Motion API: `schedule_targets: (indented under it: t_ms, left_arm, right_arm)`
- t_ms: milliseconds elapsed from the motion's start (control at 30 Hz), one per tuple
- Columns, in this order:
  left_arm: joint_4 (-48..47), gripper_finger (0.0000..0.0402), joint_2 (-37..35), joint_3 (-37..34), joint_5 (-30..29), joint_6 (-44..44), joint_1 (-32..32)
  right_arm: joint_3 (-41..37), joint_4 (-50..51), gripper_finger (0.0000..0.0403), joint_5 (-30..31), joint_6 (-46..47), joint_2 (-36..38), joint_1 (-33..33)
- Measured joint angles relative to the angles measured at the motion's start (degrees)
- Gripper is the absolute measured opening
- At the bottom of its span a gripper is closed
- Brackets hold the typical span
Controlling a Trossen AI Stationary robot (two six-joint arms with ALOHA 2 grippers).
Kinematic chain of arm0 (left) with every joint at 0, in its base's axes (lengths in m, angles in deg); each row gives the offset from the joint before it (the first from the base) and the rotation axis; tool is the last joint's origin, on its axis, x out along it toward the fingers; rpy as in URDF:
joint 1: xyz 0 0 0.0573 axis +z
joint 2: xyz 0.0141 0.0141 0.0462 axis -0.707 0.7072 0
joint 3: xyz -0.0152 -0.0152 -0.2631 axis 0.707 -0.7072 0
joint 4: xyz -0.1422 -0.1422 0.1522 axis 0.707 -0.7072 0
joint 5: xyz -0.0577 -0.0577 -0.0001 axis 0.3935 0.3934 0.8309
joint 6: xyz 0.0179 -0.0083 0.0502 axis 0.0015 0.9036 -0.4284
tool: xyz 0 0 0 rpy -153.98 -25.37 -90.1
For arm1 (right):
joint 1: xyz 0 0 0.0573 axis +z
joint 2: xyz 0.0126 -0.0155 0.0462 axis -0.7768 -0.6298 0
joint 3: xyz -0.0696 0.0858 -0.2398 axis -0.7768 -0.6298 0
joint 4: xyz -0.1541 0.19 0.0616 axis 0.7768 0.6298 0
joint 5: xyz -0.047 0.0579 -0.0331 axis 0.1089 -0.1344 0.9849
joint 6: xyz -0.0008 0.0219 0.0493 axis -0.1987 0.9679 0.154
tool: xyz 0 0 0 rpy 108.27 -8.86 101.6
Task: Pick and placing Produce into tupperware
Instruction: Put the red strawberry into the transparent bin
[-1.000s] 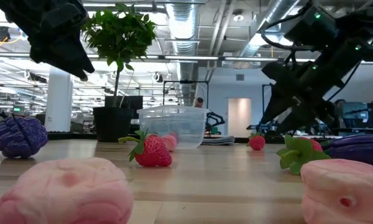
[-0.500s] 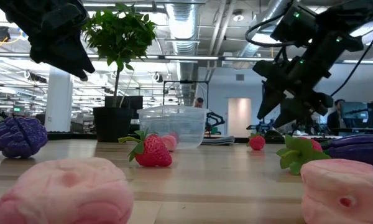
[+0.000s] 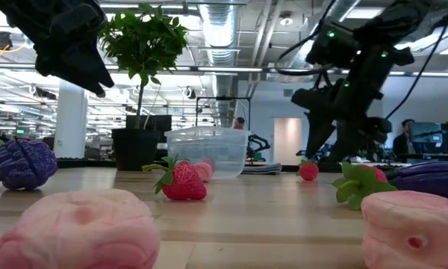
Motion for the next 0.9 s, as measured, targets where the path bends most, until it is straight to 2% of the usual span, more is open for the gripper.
schedule_targets:
  t_ms: [200,433,900]
  left_arm:
    - [-0.1,0.0231,0.0,0.0,0.1,0.9,-1.4]
    - [-0.7,0.0231,0.0,0.0,0.0,3.0,-2.3]
    - [-1.6,0.0231,0.0,0.0,-0.5,4.6,-3.3]
  right_arm:
    - [4.3,0.6,0.026,1.3,-2.4,-3.8,0.0]
    - [6.5,2.5,0.026,-0.8,-4.0,-7.2,-1.3]
    - [7.0,5.0,0.026,-3.1,-3.9,-9.8,-1.3]
